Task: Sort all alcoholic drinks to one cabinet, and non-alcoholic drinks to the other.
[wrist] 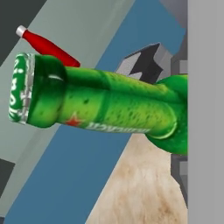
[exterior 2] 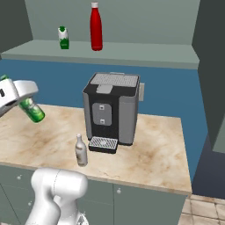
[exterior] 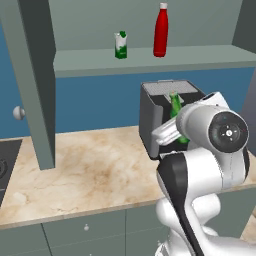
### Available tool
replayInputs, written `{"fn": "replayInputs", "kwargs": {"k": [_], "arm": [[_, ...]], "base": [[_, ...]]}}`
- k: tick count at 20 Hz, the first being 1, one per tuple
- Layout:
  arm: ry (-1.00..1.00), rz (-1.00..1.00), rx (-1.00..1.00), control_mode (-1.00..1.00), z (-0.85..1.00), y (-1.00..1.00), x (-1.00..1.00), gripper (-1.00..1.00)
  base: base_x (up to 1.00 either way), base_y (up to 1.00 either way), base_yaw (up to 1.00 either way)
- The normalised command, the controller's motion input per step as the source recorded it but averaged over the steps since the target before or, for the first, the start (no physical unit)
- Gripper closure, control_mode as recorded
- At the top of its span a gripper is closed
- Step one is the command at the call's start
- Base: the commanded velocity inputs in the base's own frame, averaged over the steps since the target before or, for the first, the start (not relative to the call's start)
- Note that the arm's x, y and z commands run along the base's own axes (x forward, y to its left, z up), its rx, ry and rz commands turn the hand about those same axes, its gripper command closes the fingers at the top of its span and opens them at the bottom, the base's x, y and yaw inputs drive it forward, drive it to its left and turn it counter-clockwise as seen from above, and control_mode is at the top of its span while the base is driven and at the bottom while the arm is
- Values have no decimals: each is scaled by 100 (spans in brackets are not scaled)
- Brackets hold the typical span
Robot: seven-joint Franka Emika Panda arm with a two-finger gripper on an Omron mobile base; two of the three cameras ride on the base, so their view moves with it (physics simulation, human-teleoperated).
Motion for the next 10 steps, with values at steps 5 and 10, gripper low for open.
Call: {"fn": "replayInputs", "kwargs": {"k": [5, 10], "arm": [[0, 4, 2, -100, 4, 0, 12, 100], [0, 3, 1, -100, 0, 0, 4, 100]], "base": [[0, 0, 0], [0, 0, 0]]}}
